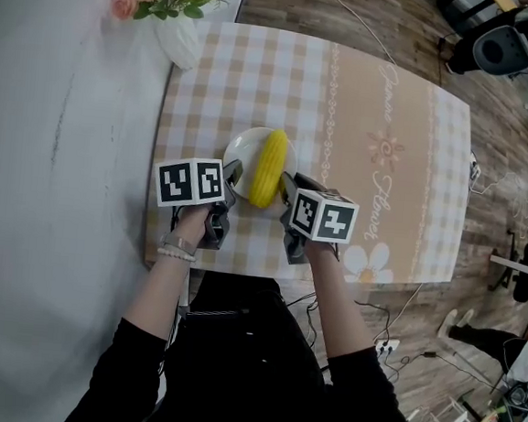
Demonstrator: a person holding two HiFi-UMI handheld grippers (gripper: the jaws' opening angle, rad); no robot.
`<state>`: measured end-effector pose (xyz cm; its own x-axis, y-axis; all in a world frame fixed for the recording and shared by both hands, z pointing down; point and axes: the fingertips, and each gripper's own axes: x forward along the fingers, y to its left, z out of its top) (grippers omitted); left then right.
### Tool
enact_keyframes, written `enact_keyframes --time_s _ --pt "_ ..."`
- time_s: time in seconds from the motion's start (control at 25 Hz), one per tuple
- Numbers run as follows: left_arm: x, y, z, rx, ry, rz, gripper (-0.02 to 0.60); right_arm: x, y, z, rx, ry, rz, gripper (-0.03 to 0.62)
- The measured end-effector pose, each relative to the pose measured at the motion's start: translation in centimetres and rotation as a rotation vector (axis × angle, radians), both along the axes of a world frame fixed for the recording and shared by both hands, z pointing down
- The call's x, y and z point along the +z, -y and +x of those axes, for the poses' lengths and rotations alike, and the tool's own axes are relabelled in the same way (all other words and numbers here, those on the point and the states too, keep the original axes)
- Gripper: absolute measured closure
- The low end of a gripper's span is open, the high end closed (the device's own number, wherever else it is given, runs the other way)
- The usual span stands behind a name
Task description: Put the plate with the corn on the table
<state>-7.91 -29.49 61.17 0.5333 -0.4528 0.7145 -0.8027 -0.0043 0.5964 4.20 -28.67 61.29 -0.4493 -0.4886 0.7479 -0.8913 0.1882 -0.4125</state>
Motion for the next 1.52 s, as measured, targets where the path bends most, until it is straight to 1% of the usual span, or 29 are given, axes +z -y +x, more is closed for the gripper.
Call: enact_keyframes --time_s 0.32,0.48,0.56,0.64,0.88,1.04,1.16,1.2,1.24,1.32,1.44,1.52 --pt "0.2 -0.1 -0.4 0.051 0.073 -0.014 0.485 0.1 0.3 0.0 -0.020 -0.064 0.003 0.468" --pt "0.3 -0.1 -1.1 0.057 0.116 -0.021 0.487 0.2 0.4 0.0 -0.025 -0.096 0.002 0.467" --pt "0.4 -0.1 -1.3 0.051 0.110 -0.032 0.492 0.3 0.5 0.1 -0.032 -0.114 -0.003 0.465" --pt "0.4 -0.1 -1.3 0.050 0.106 -0.035 0.492 0.2 0.6 -0.1 -0.045 -0.109 0.002 0.465" --pt "0.3 -0.7 -1.5 0.071 0.144 -0.019 0.492 0.1 0.4 -0.1 -0.055 -0.100 0.013 0.462" --pt "0.1 -1.1 -2.2 0.063 0.174 -0.001 0.492 0.1 0.4 -0.1 -0.049 -0.102 0.027 0.462" --pt "-0.7 -1.5 -3.0 0.037 0.188 0.040 0.493 -0.4 0.5 0.5 -0.027 -0.111 0.051 0.459" --pt "-1.1 -1.5 -3.3 0.019 0.193 0.068 0.512 -0.7 0.5 0.9 -0.019 -0.116 0.066 0.459" --pt "-1.7 -1.5 -3.6 0.000 0.196 0.101 0.544 -1.0 0.5 1.2 -0.011 -0.127 0.083 0.459" --pt "-2.8 -1.6 -3.7 -0.028 0.185 0.169 0.556 -1.8 0.4 1.9 -0.010 -0.171 0.124 0.534" --pt "-4.3 -2.1 -3.5 -0.049 0.168 0.238 0.561 -3.0 -0.2 2.3 -0.040 -0.218 0.184 0.543" --pt "-5.2 -2.6 -3.3 -0.044 0.178 0.273 0.565 -3.9 -0.6 2.2 -0.058 -0.224 0.219 0.544"
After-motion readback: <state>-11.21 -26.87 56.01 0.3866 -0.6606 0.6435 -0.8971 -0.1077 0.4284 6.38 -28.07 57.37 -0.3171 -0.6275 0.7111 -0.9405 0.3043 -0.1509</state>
